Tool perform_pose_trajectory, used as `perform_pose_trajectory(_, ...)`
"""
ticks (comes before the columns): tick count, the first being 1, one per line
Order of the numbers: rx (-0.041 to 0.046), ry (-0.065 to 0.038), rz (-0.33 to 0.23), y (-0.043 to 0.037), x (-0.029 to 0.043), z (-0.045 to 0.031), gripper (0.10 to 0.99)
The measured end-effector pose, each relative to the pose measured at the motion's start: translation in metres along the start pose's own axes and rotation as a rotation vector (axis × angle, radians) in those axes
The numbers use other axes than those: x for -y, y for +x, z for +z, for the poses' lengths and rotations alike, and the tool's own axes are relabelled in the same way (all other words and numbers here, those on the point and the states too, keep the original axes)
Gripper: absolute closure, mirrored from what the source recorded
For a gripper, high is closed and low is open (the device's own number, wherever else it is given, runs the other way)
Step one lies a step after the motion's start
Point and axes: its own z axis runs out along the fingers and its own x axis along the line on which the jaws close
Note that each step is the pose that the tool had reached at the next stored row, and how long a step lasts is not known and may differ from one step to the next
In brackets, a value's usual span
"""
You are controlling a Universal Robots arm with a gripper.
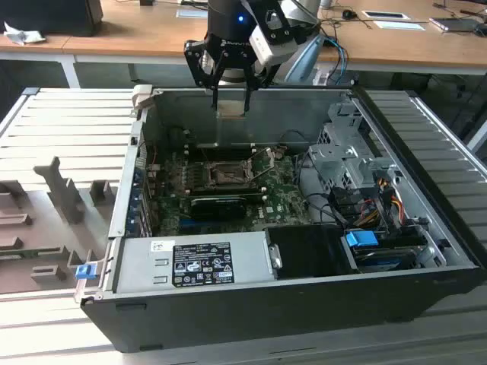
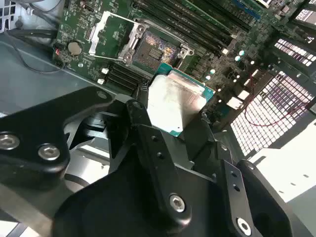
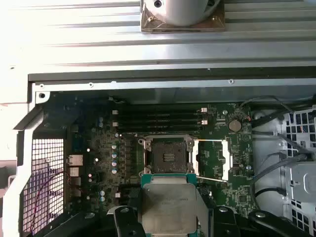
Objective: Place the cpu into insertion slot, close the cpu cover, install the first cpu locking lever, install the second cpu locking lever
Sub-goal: 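Place the cpu into insertion slot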
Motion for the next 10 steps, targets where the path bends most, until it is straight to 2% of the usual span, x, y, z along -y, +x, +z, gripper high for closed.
perform_pose_trajectory(10,0.0031,-0.001,0.035,0.0000,0.0000,0.0000,0.557)
